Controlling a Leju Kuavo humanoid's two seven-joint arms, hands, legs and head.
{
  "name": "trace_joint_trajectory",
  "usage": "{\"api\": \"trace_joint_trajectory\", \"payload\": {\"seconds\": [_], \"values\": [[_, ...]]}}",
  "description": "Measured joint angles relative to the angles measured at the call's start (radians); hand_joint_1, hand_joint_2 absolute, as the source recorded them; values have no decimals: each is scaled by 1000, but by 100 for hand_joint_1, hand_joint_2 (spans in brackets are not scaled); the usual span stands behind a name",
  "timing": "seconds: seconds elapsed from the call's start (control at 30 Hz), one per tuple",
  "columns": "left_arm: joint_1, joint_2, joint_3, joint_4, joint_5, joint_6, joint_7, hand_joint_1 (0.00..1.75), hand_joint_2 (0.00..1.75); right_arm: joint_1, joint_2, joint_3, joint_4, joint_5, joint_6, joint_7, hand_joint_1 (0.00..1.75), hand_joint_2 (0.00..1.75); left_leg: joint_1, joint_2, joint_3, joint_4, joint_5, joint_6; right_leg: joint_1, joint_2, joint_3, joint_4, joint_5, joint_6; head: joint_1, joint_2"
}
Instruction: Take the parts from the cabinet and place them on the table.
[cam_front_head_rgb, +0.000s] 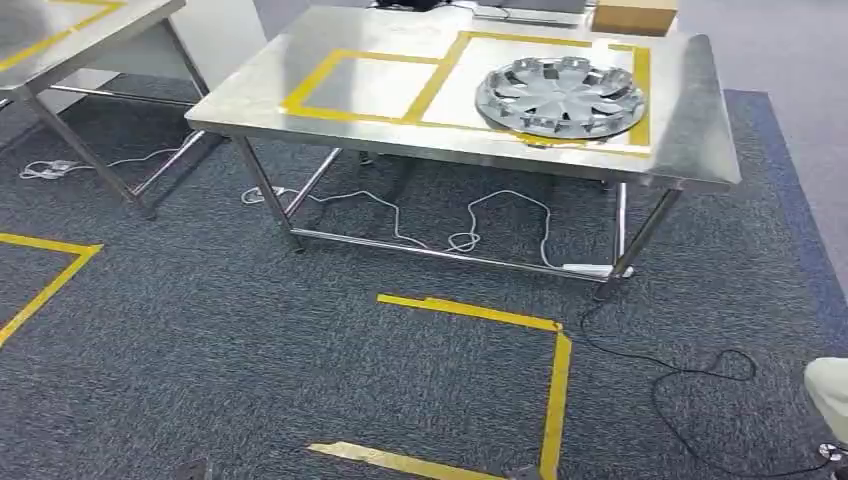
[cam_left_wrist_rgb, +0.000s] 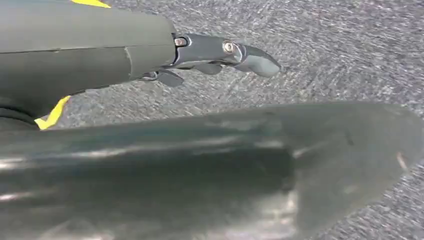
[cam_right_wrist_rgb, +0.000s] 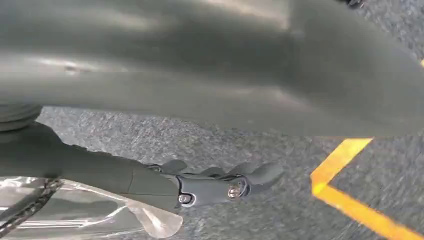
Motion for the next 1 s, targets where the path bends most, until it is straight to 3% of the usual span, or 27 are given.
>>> {"api": "trace_joint_trajectory", "payload": {"seconds": [0.03,0.1,0.13,0.17,0.2,0.27,0.3,0.33,0.37,0.4,0.43,0.47,0.5,0.53,0.6,0.63,0.67,0.7,0.73,0.8,0.83,0.87,0.93,0.97,1.0], "values": [[1,0,0,0,-2,3,0,0,0,-3,1,5,0,2,-1,9,0,0,0,-4,-4,-3,-4,7,2,-7,13,3,-2,5,4,0],[1,2,-1,0,-7,10,0,0,0,-6,4,17,1,11,4,10,0,0,2,-24,-11,-13,-14,21,3,-24,11,5,-4,15,2,0],[2,0,-1,0,-8,11,0,0,0,-7,4,22,0,15,7,10,0,0,12,-34,-7,-22,-10,26,1,-8,-1,10,-18,23,1,0],[2,0,-1,0,-10,12,0,0,0,-8,4,28,1,17,9,8,0,0,13,-39,-9,-23,-8,31,1,42,-11,40,-40,27,7,0],[-1,0,-1,0,-10,12,0,0,0,-9,5,31,2,18,10,8,0,0,13,-49,-13,-23,-6,35,-4,72,-46,112,-74,29,10,0],[-2,-1,-1,0,-11,11,0,0,0,-5,5,34,3,22,14,8,0,0,12,-70,-19,-22,-3,39,-8,88,-140,290,-140,33,8,0],[-1,-1,-1,0,-13,12,3,0,0,-3,5,35,4,31,19,8,0,0,12,-80,-20,-22,-2,39,-8,89,-175,349,-149,34,9,0],[0,0,-1,0,-15,12,5,0,0,-2,5,39,5,43,22,8,0,0,12,-90,-18,-22,-2,38,-8,89,-187,353,-130,34,8,0],[1,0,-1,0,-21,12,9,0,0,-1,5,49,5,58,25,9,0,0,12,-103,-18,-21,-2,38,-8,90,-178,315,-88,33,8,0],[0,0,-2,0,-23,12,10,0,0,-2,5,60,6,77,31,9,0,0,12,-116,-17,-19,-2,37,-9,94,-149,233,-29,31,8,0],[-2,0,-4,0,-24,12,12,0,0,-2,5,71,6,96,36,10,0,0,12,-131,-16,-16,-2,35,-10,115,-108,128,33,28,9,0],[-2,-1,-6,0,-28,12,12,0,0,-1,5,82,8,111,41,11,0,0,13,-140,-19,-15,-1,31,-15,173,-83,66,47,26,9,0],[-6,-1,-8,0,-29,12,13,0,0,-1,5,86,10,116,43,12,0,0,6,-151,-27,-6,-1,25,-20,191,-79,49,43,25,8,0],[-7,-1,-9,0,-30,14,13,0,0,-2,6,93,11,122,43,15,0,0,9,-162,-37,-5,4,18,-18,183,-67,43,33,23,8,0],[-2,-1,-9,0,-30,14,15,0,0,-2,7,104,11,130,43,21,0,0,16,-183,-46,-9,15,2,-13,165,-74,46,38,14,7,0],[-1,0,-9,0,-30,17,15,0,0,-1,10,108,11,129,43,21,0,0,13,-193,-50,-7,15,-4,-21,150,-73,37,44,5,8,0],[0,0,-9,0,-30,18,15,0,0,-1,13,108,11,127,43,20,0,0,12,-150,-55,9,-2,-8,-21,134,-69,34,47,0,5,0],[-2,0,-9,0,-29,19,15,0,0,-1,15,108,11,124,43,18,0,0,11,-112,-76,57,-37,-12,-21,121,-69,33,47,-6,-4,0],[-5,0,-9,0,-28,19,15,0,0,-1,15,108,11,123,43,18,0,0,13,-92,-108,129,-76,-17,-19,104,-70,33,46,-8,-7,0],[-6,0,-10,0,-30,18,15,0,0,2,15,108,11,119,41,19,0,0,17,-75,-174,283,-140,-25,-17,70,-72,34,45,-9,-6,0],[-3,0,-11,0,-34,17,15,0,0,2,15,108,11,116,40,19,0,0,19,-72,-182,309,-141,-27,-17,55,-73,34,45,-9,-6,0],[-1,1,-13,0,-41,17,17,0,0,2,15,107,11,111,40,15,0,0,20,-71,-167,290,-120,-27,-17,43,-72,34,45,-8,-6,0],[0,0,-19,0,-48,17,18,0,0,1,15,107,11,103,40,5,0,0,20,-56,-83,134,-38,-22,-17,18,-69,35,42,-5,-6,0],[-1,0,-24,0,-52,18,18,0,0,1,15,107,11,99,40,0,0,0,18,-24,-30,41,-2,-17,-16,8,-65,35,40,-1,-7,0],[-4,0,-26,0,-53,20,18,0,0,2,15,107,11,92,42,-1,0,0,6,21,-10,3,-19,-13,-10,-1,-65,35,37,4,-6,0]]}}
